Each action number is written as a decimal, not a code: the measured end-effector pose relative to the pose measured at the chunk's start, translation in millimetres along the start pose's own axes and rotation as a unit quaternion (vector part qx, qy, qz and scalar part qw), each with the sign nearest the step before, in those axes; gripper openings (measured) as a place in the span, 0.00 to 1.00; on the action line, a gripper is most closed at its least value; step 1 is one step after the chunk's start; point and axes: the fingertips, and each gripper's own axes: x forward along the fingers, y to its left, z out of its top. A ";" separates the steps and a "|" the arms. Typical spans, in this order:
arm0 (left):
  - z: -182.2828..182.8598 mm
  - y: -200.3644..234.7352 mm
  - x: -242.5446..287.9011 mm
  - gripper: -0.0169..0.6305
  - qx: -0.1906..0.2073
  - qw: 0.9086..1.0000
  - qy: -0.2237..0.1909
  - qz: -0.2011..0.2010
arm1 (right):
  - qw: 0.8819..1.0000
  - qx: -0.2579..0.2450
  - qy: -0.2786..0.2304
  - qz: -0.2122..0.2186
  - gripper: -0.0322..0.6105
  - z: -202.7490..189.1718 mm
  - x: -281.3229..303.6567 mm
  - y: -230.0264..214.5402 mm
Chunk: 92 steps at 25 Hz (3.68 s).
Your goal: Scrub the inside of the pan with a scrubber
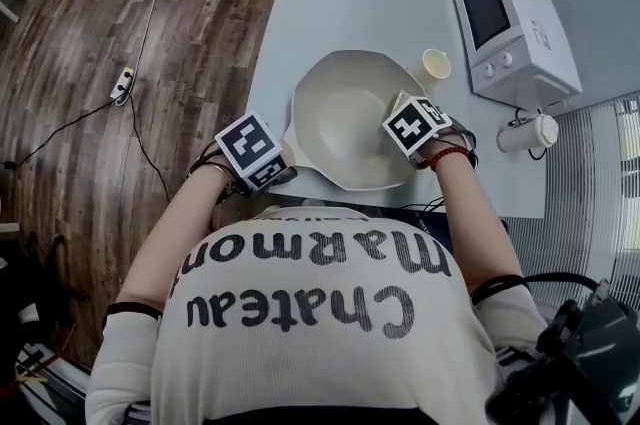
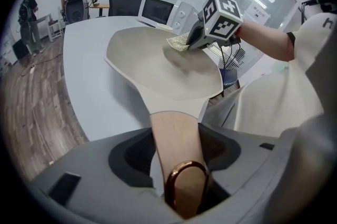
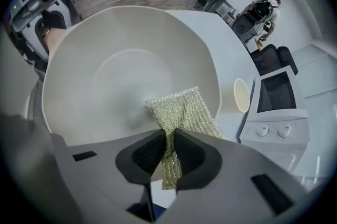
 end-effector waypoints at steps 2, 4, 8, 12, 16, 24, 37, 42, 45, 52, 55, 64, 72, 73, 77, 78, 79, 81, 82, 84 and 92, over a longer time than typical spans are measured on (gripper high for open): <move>0.1 0.0 -0.1 0.41 0.001 1.000 0.000 0.001 | 0.999 0.028 -0.027 0.006 0.14 2.6 -10.2 -5.8; -0.9 0.3 -0.4 0.40 0.005 1.000 0.003 0.004 | 0.992 0.081 -0.095 0.036 0.14 17.7 -29.0 -8.0; -6.8 -0.1 -2.3 0.36 0.012 1.000 0.014 0.007 | 0.912 0.184 -0.254 0.264 0.14 80.6 -73.0 49.8; -6.4 -1.4 -0.9 0.35 0.008 1.000 0.013 0.004 | 0.863 0.185 -0.256 0.394 0.14 115.5 -71.5 118.0; -7.6 -3.3 0.3 0.35 0.003 1.000 0.014 0.001 | 0.849 0.170 -0.241 0.439 0.14 134.3 -56.4 159.6; -10.4 -6.3 2.2 0.35 0.000 1.000 0.001 -0.007 | 0.870 0.185 -0.183 0.418 0.14 131.8 -21.5 173.7; -8.2 -5.1 1.4 0.35 -0.015 1.000 -0.003 -0.025 | 0.936 0.104 -0.091 0.324 0.14 71.8 1.1 163.2; -6.6 -5.9 3.0 0.35 -0.015 0.999 -0.012 -0.027 | 0.961 0.050 -0.030 0.269 0.14 47.9 7.4 151.7; -7.0 -7.9 2.9 0.35 -0.023 0.999 -0.016 -0.037 | 0.969 0.027 -0.004 0.246 0.14 36.6 11.3 145.1; -7.0 -7.6 1.1 0.35 -0.034 0.998 -0.027 -0.053 | 0.969 0.036 0.043 0.240 0.14 15.0 18.5 120.9; -5.9 -7.8 1.3 0.35 -0.034 0.998 -0.025 -0.054 | 0.976 0.008 0.068 0.208 0.14 5.7 17.9 110.2; -6.2 -7.4 1.0 0.35 -0.034 0.998 -0.024 -0.054 | 0.986 -0.013 0.099 0.136 0.14 -16.3 15.7 71.7; -6.0 -7.3 0.3 0.35 -0.032 0.998 -0.021 -0.054 | 0.993 -0.017 0.073 0.090 0.14 -19.1 5.2 33.7; -5.9 -7.3 0.1 0.35 -0.033 0.998 -0.021 -0.054 | 0.993 -0.017 0.072 0.091 0.14 -19.0 3.5 32.6; -6.2 -7.1 -0.6 0.35 -0.033 0.998 -0.021 -0.054 | 0.992 0.005 0.063 0.108 0.14 -17.2 -4.0 30.1; -6.1 -6.9 -0.6 0.35 -0.033 0.998 -0.020 -0.054 | 0.994 0.002 0.060 0.096 0.14 -16.3 -4.7 21.8; -6.1 -6.8 -0.6 0.35 -0.033 0.998 -0.020 -0.054 | 0.994 0.003 0.057 0.090 0.14 -15.8 -6.0 15.8; -5.8 -6.7 -0.4 0.35 -0.033 0.998 -0.019 -0.054 | 0.994 0.016 0.051 0.098 0.14 -15.6 -9.3 12.4; -5.4 -6.7 -0.3 0.35 -0.033 0.998 -0.019 -0.053 | 0.994 0.021 0.046 0.099 0.14 -15.0 -9.7 8.2; -4.5 -6.4 0.0 0.35 -0.033 0.998 -0.018 -0.052 | 0.995 0.028 0.036 0.094 0.14 -13.4 -9.7 -1.7; -5.0 -4.7 -1.7 0.35 -0.026 0.998 -0.011 -0.052 | 0.988 0.100 -0.013 0.120 0.15 -4.2 -20.2 -13.9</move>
